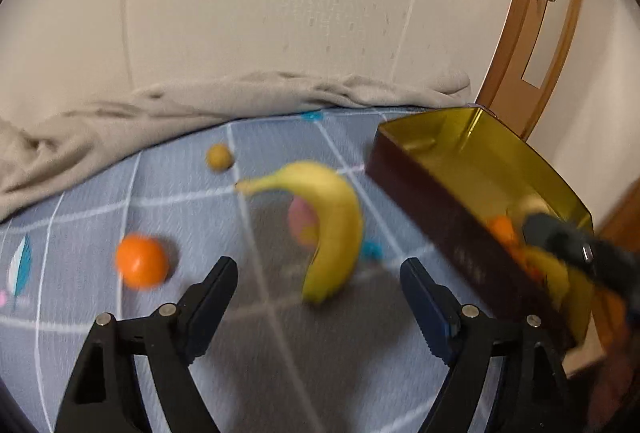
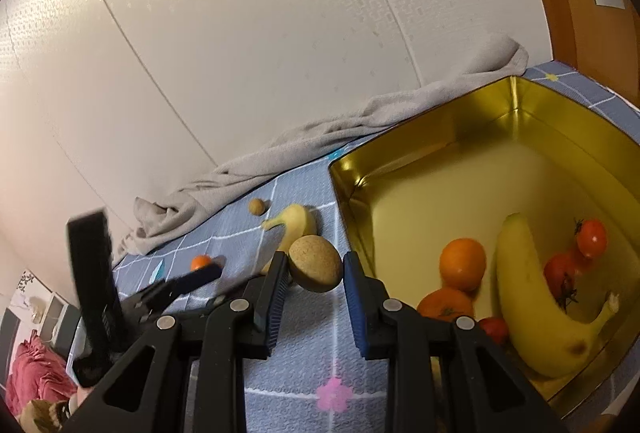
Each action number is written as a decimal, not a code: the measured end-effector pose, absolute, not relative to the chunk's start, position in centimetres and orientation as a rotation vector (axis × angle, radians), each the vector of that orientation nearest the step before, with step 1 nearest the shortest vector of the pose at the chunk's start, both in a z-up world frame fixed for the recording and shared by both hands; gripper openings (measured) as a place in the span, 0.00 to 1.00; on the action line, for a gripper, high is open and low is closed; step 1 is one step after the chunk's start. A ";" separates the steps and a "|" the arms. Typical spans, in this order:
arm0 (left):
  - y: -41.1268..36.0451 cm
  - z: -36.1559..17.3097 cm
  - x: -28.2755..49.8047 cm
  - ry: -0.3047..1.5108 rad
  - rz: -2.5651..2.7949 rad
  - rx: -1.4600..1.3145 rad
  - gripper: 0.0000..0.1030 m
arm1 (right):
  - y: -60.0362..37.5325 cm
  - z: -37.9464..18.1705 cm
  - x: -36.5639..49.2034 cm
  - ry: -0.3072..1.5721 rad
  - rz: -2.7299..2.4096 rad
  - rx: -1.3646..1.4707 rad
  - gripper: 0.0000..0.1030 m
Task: Organize fruits
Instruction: 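Grasp the kiwi with the right gripper while left gripper grasps the second banana, then carry banana and kiwi into the gold tray and open both grippers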
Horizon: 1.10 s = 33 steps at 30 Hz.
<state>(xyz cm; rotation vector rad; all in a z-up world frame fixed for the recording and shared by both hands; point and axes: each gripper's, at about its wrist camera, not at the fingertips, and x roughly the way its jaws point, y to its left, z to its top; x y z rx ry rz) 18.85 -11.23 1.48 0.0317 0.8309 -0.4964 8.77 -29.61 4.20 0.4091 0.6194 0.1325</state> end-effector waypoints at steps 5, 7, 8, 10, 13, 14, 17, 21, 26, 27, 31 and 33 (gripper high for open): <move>-14.5 0.9 22.5 0.848 -0.500 0.077 0.80 | -31.8 4.3 8.8 0.609 0.098 0.449 0.28; -15.6 -0.2 23.9 0.884 -0.499 0.093 0.79 | -33.2 4.3 8.7 0.602 0.075 0.477 0.28; -15.8 -0.6 24.3 0.895 -0.496 0.105 0.73 | -33.7 4.3 8.8 0.601 0.072 0.490 0.28; -16.0 -1.3 24.6 0.877 -0.486 0.139 0.64 | -34.8 4.2 8.8 0.599 0.062 0.522 0.28; -15.9 -1.1 24.4 0.872 -0.490 0.146 0.41 | -35.7 4.0 8.8 0.597 0.052 0.557 0.28; -15.7 -1.1 24.3 0.870 -0.498 0.151 0.38 | -35.9 4.1 8.8 0.598 0.052 0.561 0.28; -15.3 -0.9 23.7 0.867 -0.511 0.154 0.33 | -35.7 4.2 8.8 0.597 0.053 0.549 0.28; -13.9 -0.5 22.3 0.854 -0.492 0.129 0.31 | -35.3 4.4 8.6 0.594 0.040 0.518 0.28; -13.9 0.2 21.0 0.852 -0.514 0.109 0.31 | -35.8 4.0 8.4 0.600 0.026 0.538 0.28; -13.6 0.3 20.6 0.846 -0.515 0.103 0.30 | -36.0 4.0 8.3 0.600 0.020 0.540 0.28; -12.9 1.3 19.4 0.826 -0.518 0.059 0.30 | -36.5 4.0 8.1 0.597 0.004 0.543 0.28; -12.7 2.1 18.8 0.802 -0.523 0.036 0.30 | -36.8 3.9 8.0 0.599 -0.005 0.546 0.28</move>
